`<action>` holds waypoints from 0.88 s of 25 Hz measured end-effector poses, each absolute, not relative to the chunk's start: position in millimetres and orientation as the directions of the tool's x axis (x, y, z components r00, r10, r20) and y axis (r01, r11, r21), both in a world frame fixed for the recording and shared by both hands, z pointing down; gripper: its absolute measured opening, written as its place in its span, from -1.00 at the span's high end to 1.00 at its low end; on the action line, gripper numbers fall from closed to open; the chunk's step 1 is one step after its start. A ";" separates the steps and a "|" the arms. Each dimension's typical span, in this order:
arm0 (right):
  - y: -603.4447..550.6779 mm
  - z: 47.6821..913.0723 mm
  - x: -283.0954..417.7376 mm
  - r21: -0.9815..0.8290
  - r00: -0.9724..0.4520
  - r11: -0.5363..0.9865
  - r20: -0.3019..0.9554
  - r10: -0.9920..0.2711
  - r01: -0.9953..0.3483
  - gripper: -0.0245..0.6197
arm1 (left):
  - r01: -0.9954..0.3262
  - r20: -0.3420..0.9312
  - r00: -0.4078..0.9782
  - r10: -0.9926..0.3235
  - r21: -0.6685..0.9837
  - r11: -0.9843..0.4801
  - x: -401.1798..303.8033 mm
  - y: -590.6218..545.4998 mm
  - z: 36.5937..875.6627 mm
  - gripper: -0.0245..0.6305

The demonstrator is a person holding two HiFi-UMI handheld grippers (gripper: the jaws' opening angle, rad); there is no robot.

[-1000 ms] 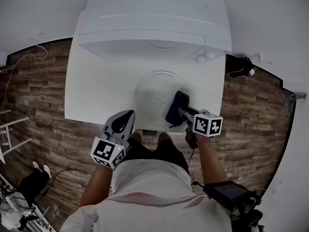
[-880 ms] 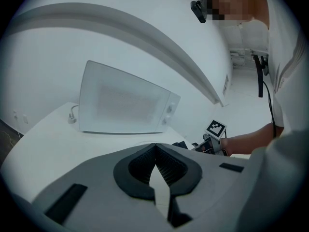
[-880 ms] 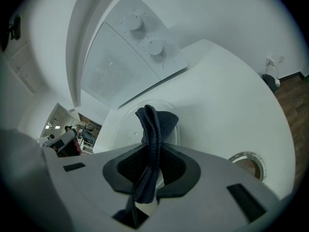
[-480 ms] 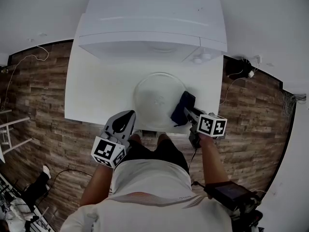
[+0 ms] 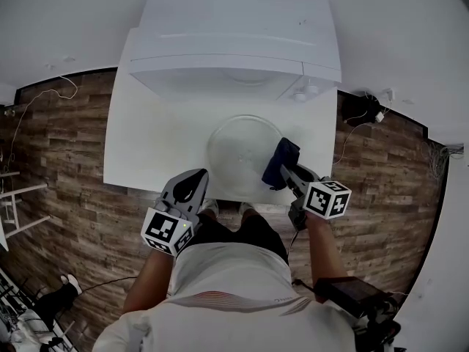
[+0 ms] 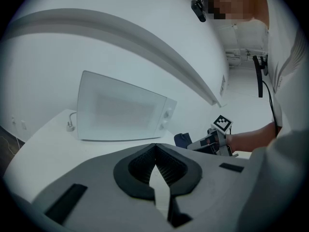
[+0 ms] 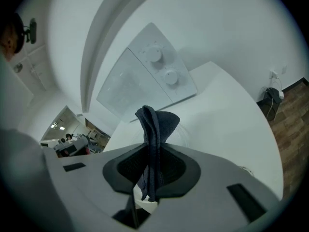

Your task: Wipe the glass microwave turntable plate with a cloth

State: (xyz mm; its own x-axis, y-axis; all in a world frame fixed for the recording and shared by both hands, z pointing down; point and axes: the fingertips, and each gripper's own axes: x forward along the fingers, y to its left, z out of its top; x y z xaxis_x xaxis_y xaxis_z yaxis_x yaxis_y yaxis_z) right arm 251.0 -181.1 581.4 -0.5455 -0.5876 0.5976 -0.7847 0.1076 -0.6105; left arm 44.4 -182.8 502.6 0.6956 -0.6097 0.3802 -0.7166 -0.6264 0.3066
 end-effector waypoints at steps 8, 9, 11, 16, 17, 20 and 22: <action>-186.2 489.2 223.1 -0.561 -0.481 0.214 0.385 -0.788 -0.799 0.73 | -0.661 0.289 0.749 -0.596 0.275 -0.698 25.6 -196.3 461.4 0.89; -185.4 477.6 220.2 -0.539 -0.459 0.219 0.362 -0.812 -0.813 0.73 | -0.651 0.279 0.758 -0.590 0.268 -0.710 22.8 -198.5 457.4 0.89; -182.5 454.5 215.6 -0.494 -0.411 0.223 0.315 -0.856 -0.841 0.73 | -0.635 0.271 0.770 -0.577 0.248 -0.731 16.8 -201.9 451.4 0.89; -174.5 403.5 208.9 -0.430 -0.357 0.241 0.211 -0.910 -0.870 0.73 | -0.611 0.231 0.791 -0.567 0.227 -0.759 3.2 -207.9 429.6 0.89; -173.8 395.2 207.9 -0.423 -0.354 0.247 0.197 -0.914 -0.872 0.73 | -0.610 0.220 0.791 -0.571 0.225 -0.760 1.5 -208.5 424.9 0.89; -169.7 371.0 209.3 -0.402 -0.345 0.263 0.145 -0.927 -0.877 0.73 | -0.613 0.191 0.789 -0.583 0.214 -0.760 0.4 -206.1 409.6 0.89; -166.7 356.1 212.5 -0.374 -0.341 0.279 0.112 -0.933 -0.884 0.73 | -0.618 0.169 0.786 -0.595 0.204 -0.759 1.3 -202.7 396.4 0.89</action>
State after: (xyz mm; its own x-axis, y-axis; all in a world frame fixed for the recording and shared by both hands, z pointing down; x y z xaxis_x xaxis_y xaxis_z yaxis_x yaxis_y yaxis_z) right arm 212.5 -166.7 356.1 -0.3414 -0.9333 0.1116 -0.8845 0.2788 -0.3742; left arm 1.3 -202.7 396.4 0.7858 -0.5951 0.1686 -0.6184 -0.7589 0.2038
